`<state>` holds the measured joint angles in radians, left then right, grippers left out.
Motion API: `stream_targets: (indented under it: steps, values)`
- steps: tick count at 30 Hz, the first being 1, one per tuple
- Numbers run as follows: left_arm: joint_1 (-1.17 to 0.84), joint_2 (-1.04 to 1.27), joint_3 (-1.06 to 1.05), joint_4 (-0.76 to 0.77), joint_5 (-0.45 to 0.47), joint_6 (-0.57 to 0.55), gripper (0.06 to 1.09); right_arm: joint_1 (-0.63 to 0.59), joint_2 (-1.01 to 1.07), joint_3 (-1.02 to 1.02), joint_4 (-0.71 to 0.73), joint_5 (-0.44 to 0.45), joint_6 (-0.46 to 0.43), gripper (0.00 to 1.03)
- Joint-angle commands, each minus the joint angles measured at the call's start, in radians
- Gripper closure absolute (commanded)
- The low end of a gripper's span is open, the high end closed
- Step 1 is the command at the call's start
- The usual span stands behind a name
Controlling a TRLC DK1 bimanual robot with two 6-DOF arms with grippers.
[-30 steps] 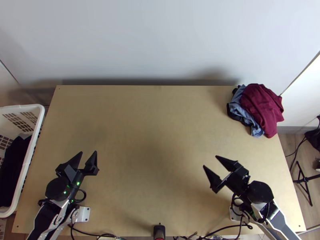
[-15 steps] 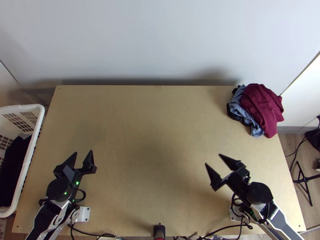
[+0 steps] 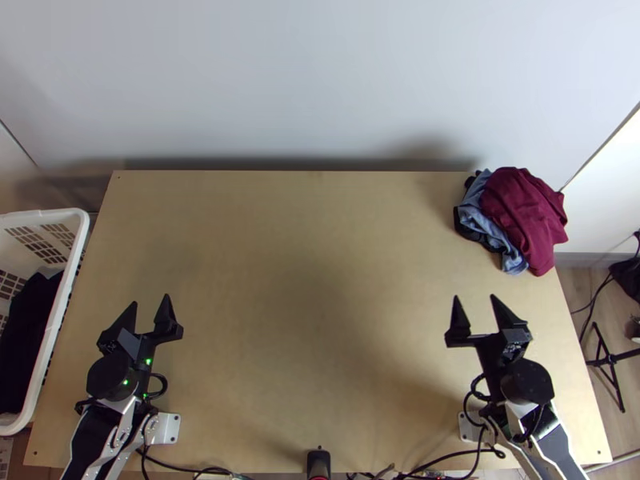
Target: Fold the t-shirt
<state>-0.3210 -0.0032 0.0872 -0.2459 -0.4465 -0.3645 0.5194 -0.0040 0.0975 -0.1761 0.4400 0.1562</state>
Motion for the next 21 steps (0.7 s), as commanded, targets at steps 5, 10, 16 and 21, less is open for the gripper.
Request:
stream_targets:
  steps: [5,10,16,21]
  values:
    - [0.088,0.0,0.005,0.036,0.0,0.05,0.1,-0.162,-0.001,0.004,0.01,0.026,-0.01,0.05]
    - [0.092,0.005,0.006,0.138,0.026,0.127,0.1,-0.153,0.021,0.01,0.263,0.0,-0.078,0.05]
    - [0.115,0.341,0.198,0.135,0.098,0.219,0.1,-0.187,0.254,0.153,0.356,-0.009,-0.084,0.05]
    - [0.206,0.637,0.413,0.031,0.178,0.233,0.1,-0.222,0.458,0.334,0.265,-0.029,-0.038,0.05]
